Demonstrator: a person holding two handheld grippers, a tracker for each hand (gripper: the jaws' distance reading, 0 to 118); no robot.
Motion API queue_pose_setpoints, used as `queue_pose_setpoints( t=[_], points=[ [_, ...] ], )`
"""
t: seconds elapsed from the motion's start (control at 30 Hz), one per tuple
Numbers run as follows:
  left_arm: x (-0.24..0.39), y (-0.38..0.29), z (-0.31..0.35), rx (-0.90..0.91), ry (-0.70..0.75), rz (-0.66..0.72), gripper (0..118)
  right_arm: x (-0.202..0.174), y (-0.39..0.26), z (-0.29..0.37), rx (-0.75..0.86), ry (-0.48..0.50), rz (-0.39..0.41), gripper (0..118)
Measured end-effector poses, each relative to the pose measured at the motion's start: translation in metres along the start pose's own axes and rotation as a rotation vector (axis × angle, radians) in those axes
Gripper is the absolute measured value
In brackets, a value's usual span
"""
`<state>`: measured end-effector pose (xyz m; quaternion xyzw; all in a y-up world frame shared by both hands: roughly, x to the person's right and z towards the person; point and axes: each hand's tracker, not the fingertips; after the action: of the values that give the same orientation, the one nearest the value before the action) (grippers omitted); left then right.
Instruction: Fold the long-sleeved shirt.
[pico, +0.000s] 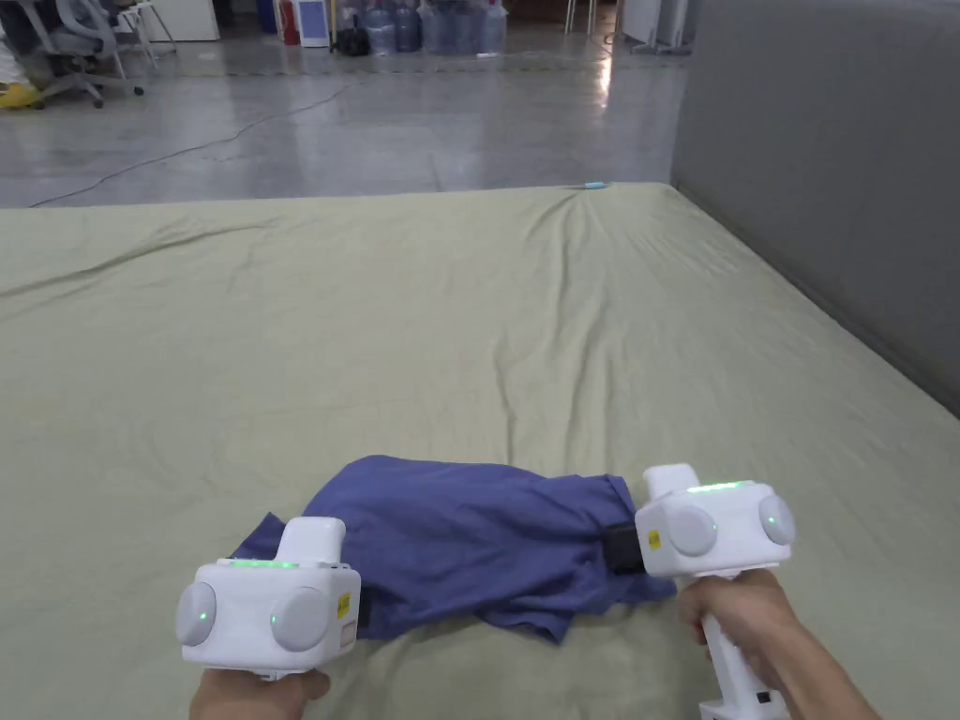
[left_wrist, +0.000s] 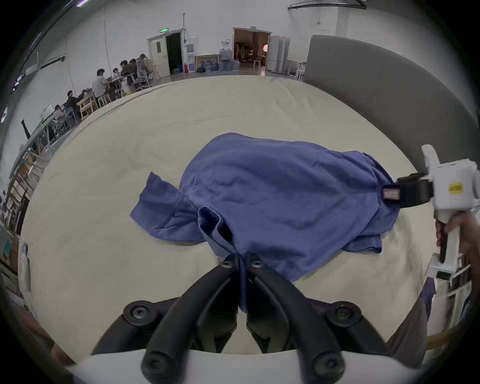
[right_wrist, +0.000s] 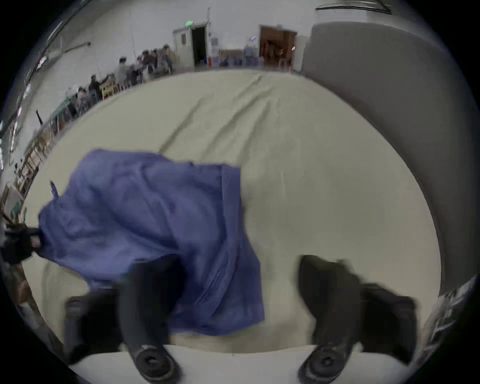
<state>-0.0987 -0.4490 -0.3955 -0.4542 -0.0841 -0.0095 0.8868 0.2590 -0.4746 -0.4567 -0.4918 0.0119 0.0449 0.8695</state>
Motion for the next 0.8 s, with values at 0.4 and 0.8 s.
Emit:
queue_pose_setpoints(
  t=[0.4,0.8],
  points=[
    [-0.015,0.051,0.046,0.141,-0.09,0.07,0,-0.006,0.026,0.068,0.246,0.194,0.004,15],
    [-0.043,0.272,0.213,0.559,0.048,0.036,0,-0.056,0.22,0.227,0.635,0.208,0.154,15]
  ],
)
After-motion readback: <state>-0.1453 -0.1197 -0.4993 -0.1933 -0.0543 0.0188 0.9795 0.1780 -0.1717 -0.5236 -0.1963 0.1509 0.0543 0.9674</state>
